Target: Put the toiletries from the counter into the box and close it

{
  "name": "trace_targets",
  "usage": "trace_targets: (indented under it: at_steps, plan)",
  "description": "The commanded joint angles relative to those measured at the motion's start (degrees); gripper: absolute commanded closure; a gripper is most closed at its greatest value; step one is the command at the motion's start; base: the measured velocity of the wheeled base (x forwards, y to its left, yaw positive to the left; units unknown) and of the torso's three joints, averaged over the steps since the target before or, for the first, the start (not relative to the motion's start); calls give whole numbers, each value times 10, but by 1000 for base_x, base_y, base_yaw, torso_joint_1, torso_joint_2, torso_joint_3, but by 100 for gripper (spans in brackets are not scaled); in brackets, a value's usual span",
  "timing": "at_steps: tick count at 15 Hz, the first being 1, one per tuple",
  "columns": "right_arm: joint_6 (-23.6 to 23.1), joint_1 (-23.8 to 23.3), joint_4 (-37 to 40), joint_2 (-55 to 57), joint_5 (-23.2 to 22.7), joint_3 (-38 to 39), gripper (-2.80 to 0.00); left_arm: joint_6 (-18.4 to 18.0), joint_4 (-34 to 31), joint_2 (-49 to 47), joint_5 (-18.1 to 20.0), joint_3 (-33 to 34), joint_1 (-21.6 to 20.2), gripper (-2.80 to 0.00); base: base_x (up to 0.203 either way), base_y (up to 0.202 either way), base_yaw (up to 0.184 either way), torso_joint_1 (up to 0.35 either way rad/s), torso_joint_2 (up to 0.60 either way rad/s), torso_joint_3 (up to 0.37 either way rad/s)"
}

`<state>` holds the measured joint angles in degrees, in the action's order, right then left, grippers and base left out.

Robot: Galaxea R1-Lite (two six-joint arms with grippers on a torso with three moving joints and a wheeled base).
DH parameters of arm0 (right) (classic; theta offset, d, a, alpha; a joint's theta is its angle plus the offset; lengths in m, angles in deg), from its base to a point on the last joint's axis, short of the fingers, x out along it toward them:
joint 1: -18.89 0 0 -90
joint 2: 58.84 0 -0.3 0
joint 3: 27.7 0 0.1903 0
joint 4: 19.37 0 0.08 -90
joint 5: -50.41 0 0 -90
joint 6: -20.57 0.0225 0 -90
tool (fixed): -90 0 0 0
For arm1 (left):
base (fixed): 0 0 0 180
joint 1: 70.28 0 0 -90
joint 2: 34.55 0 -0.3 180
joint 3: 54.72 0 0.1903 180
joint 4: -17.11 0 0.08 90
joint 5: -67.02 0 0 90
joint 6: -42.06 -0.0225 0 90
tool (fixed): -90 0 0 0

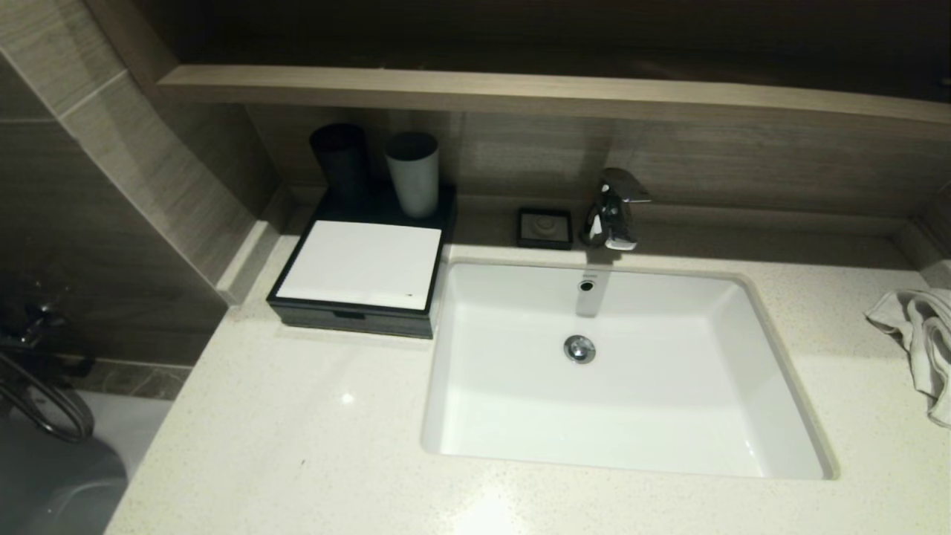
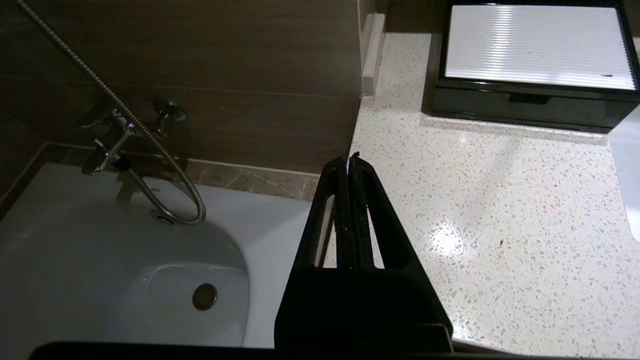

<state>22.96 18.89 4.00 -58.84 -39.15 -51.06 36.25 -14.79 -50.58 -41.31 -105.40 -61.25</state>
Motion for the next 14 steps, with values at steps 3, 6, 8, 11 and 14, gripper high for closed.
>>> trace_targets:
  at_steps: [3, 6, 8, 11, 14]
  plan:
    - [0, 0, 0, 0, 0, 0, 0, 0, -11, 36, 127, 8, -94, 0, 0, 0, 0, 0, 0, 0]
    - [1, 0, 0, 0, 0, 0, 0, -1, -24, 96, 153, 53, -97, 0, 0, 0, 0, 0, 0, 0]
    - [0, 0, 0, 1, 0, 0, 0, -2, -24, 116, 162, 94, -95, 0, 0, 0, 0, 0, 0, 0]
    - [0, 0, 0, 1, 0, 0, 0, -2, -24, 151, 194, 136, -94, 0, 0, 0, 0, 0, 0, 0]
    - [0, 0, 0, 0, 0, 0, 0, -3, -19, 159, 200, 177, -93, 0, 0, 0, 0, 0, 0, 0]
